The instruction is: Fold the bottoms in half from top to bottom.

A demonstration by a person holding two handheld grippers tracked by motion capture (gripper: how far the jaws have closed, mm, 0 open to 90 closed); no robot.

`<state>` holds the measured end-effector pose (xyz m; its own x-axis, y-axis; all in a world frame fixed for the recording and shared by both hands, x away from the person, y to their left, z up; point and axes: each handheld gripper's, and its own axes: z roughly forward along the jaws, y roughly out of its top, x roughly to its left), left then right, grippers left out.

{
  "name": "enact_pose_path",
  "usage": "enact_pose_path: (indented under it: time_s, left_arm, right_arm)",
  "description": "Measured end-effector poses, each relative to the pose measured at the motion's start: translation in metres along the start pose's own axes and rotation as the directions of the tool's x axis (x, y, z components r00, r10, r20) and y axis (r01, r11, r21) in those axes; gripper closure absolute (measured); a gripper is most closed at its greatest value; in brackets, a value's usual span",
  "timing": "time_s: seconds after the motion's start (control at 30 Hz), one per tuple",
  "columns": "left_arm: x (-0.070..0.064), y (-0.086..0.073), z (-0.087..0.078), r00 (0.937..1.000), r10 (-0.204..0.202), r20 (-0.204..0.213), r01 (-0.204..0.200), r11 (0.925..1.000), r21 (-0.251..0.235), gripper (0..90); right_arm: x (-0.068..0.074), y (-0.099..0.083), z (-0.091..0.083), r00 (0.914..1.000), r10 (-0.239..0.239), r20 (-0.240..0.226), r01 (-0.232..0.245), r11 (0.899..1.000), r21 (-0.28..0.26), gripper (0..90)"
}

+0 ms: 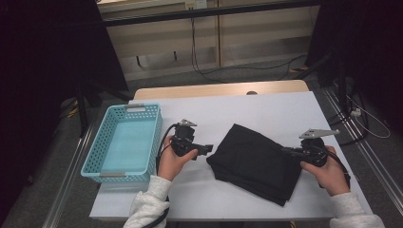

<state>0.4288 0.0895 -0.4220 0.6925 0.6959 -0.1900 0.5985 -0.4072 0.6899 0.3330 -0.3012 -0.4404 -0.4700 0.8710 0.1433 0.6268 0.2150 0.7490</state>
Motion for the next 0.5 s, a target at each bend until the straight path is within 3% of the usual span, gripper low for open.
enact_pose_path:
  time_s: [0.5]
  left_arm:
    - [-0.0005,0.0003,-0.0001,1.0,0.003,-0.002,-0.003,1.0,0.0,10.2]
  right_arm:
    - [0.0012,-0.0015,-0.0031,0.9997,-0.021,0.008,0.021,1.0,0.002,85.3]
